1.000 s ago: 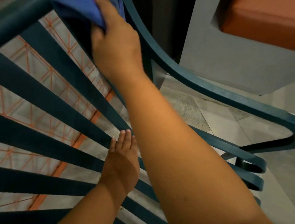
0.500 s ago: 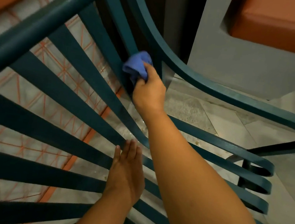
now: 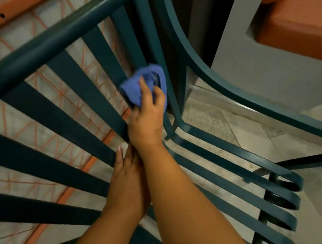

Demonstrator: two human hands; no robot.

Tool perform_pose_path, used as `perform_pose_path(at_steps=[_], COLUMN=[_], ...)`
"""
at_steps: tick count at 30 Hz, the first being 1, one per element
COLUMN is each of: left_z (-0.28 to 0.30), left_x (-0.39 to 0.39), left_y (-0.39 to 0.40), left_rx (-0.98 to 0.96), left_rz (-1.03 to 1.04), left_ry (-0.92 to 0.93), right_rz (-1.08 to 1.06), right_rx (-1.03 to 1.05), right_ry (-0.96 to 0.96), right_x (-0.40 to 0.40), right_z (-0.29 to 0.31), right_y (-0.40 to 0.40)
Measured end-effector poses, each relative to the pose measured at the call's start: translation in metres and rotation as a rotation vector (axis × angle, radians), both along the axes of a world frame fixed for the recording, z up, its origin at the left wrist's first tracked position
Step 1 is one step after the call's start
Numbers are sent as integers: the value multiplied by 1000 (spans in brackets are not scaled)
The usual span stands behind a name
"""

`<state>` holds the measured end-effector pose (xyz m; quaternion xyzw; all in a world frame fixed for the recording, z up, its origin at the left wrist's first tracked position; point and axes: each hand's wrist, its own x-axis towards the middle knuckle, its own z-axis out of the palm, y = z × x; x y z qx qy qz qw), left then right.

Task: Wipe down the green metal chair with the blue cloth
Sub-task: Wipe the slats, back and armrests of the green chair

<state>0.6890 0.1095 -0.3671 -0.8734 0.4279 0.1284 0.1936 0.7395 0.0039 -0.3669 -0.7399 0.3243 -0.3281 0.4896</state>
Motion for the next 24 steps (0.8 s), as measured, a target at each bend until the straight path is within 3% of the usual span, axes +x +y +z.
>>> perform_pose_path(at_steps=[3,7,11,13,18,21,24], left_z=[-5,-16,-18,-16,-1,13,29], left_x=[-10,-18,-17,-15,-15,-13,-10], left_y=[4,9,2,0,-7,-6,-2], left_rx=[-23,58,91,111,130,95,68], left_rz=[-12,25,45,36,60,69,110], left_ry=[-10,-53,-33,-41,-42,-43,-37], right_rz=[-42,-56,242,261,61,71,-61], right_rx=[178,378,183,110,390,610,705], right_ry=[86,456,1099,1224,1094,867,550], right_x=[-22,-35,-50,-62,-63,-44,-35], right_z=[-42,-94,-130,-126,-107,-89,-74], right_y=[-6,-39,-67,-67,-64,-43,-18])
